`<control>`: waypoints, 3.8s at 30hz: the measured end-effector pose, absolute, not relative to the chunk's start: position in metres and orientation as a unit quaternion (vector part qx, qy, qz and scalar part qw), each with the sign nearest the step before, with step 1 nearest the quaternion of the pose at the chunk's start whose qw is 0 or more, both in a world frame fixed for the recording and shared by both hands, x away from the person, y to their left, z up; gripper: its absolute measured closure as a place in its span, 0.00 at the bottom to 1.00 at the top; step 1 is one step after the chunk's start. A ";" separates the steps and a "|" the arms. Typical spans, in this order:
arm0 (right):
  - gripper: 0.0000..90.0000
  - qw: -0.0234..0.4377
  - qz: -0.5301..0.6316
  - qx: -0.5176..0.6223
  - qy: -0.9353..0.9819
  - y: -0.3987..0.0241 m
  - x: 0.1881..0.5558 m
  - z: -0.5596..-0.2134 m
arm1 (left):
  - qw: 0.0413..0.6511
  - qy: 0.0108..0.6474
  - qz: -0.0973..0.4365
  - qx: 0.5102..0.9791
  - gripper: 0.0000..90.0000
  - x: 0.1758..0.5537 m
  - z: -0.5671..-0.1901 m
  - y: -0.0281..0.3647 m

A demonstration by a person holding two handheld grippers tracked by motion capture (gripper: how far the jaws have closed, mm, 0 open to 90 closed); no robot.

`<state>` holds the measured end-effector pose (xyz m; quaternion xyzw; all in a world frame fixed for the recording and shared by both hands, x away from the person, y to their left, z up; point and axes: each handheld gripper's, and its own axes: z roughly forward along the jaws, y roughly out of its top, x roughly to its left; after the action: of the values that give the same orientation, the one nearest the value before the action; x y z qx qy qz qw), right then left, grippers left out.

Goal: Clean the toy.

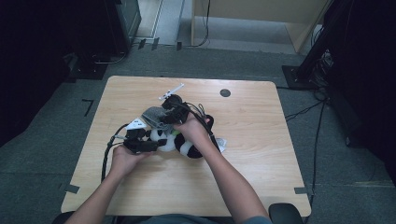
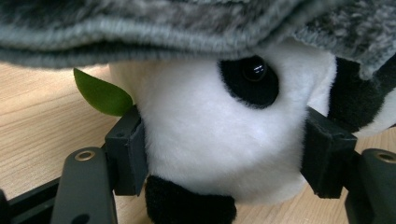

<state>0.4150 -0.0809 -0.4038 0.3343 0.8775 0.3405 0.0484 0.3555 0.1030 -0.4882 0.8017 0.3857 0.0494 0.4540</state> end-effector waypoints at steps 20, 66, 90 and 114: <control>0.86 0.097 0.297 0.406 0.859 -0.138 0.440 -0.409 | 0.459 0.392 0.043 0.796 0.34 0.357 -0.488 0.103; 0.86 0.100 0.385 0.301 0.867 -0.110 0.374 -0.362 | 0.467 0.391 0.043 0.792 0.34 0.356 -0.489 0.105; 0.87 0.130 0.316 0.325 0.882 -0.112 0.389 -0.395 | 0.464 0.397 0.052 0.790 0.36 0.356 -0.488 0.102; 0.88 0.093 0.358 0.306 0.877 -0.085 0.376 -0.380 | 0.466 0.395 0.056 0.790 0.35 0.354 -0.489 0.103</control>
<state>0.3756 -0.0845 -0.3804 0.3064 0.8770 0.3581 0.0933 0.3543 0.1027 -0.4885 0.7898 0.3954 0.0555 0.4655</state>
